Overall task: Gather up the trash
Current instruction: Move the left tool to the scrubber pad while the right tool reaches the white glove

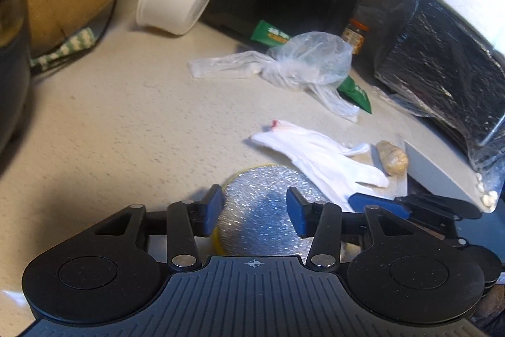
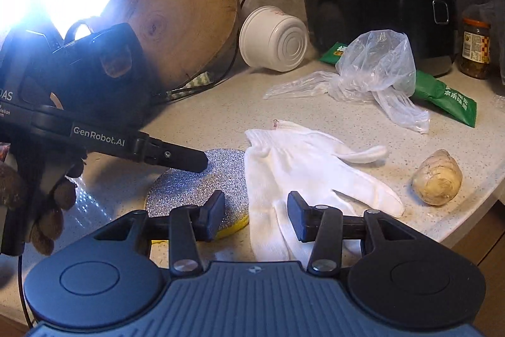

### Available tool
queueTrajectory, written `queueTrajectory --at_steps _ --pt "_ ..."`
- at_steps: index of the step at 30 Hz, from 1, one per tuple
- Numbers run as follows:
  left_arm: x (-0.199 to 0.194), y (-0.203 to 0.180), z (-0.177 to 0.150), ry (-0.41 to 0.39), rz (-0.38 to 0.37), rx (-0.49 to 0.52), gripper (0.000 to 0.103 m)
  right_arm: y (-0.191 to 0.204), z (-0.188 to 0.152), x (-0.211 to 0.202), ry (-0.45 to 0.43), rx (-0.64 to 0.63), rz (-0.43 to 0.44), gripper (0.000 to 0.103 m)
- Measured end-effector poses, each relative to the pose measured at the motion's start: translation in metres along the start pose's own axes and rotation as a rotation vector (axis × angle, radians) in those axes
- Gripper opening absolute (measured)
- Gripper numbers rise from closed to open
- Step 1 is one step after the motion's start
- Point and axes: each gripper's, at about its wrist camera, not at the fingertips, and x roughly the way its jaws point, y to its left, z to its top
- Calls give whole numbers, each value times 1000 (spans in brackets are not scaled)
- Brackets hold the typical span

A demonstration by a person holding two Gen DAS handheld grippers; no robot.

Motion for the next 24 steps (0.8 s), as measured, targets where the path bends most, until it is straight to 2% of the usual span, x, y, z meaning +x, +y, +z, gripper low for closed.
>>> queueTrajectory --at_steps 2,3,4,5,7,8,10,13,15,16,21,24 --pt "-3 -1 2 17 -53 -29 50 -1 0 -3 0 7 4 44" --pt "-7 -2 2 20 -108 -48 45 -2 -1 -4 -1 10 3 44" --pt "-12 -5 3 18 -179 -63 37 -3 -2 -5 -2 12 4 44" --pt "-18 -11 3 15 -249 -71 24 -3 -3 -6 -5 12 6 44" --pt "-29 -28 3 2 -326 -45 23 -2 -5 -9 -11 12 4 44" --pt "-32 -38 3 -1 -334 -21 23 -2 -5 -9 -13 12 1 44" --pt "-36 -53 1 -9 -269 6 23 0 -7 -11 -17 16 -5 44" --pt "-38 -58 -1 -52 -72 85 23 3 -11 -20 -29 2 -18 44" --pt "-35 -50 -2 -57 23 76 23 6 -13 -27 -38 -29 -31 44" --pt "-31 -43 -3 -49 45 49 23 7 -13 -30 -40 -41 -47 44" --pt "-21 -14 -3 -24 32 -77 23 1 -1 -33 -64 -42 -88 44" --pt "-27 -13 -4 -44 20 -88 23 0 19 -20 -47 -38 -55 52"
